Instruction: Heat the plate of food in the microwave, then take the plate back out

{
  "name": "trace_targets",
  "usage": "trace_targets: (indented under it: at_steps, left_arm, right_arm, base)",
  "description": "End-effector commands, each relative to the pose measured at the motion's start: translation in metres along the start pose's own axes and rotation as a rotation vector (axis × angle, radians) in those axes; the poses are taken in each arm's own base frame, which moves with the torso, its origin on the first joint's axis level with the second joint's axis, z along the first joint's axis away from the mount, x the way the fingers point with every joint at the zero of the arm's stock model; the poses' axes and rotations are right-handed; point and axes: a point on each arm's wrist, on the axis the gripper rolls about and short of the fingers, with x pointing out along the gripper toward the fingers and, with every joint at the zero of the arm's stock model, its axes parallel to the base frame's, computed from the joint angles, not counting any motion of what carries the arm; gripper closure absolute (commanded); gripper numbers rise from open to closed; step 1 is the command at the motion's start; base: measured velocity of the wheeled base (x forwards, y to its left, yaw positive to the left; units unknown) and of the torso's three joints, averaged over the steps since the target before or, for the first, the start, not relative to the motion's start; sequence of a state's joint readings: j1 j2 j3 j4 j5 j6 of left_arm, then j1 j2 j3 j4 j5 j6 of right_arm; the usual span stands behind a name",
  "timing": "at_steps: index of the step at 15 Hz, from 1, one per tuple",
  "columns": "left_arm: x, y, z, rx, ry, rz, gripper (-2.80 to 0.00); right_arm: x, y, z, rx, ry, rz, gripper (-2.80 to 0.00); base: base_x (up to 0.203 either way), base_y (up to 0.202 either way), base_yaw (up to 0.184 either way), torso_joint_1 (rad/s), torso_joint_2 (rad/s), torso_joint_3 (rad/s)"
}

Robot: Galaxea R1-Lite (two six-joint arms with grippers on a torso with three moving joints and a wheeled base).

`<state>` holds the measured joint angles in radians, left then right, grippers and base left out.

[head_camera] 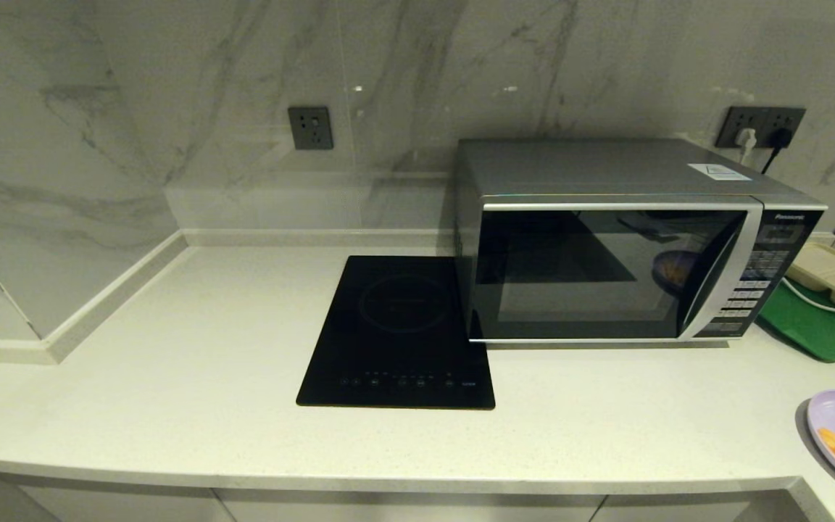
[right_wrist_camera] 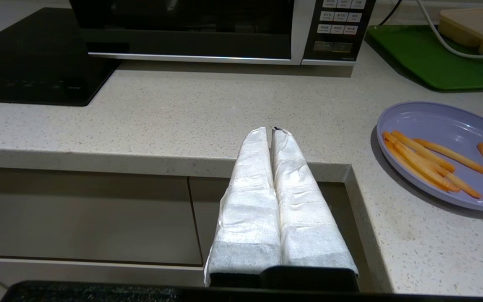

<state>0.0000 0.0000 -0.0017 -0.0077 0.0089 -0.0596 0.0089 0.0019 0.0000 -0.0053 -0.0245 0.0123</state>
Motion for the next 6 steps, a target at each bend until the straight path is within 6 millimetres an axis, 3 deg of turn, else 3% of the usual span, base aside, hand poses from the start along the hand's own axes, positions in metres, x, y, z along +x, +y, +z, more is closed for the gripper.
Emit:
trace_targets:
  at_steps: [1,6]
  left_arm:
    - [0.0,0.0,0.0,-0.001,-0.001,0.0,0.0]
    - [0.0,0.0,0.0,-0.001,0.0,0.0,0.0]
  right_arm:
    - [0.0001,0.0,-0.0003,0.003,0.0,-0.003,0.0]
    - [0.0001,-0.0001,-0.0003,0.008,0.0,-0.006,0.0]
  base:
    - [0.0,0.0,0.0,0.0,0.0,0.0]
    - [0.0,0.0,0.0,0.0,0.0,0.0]
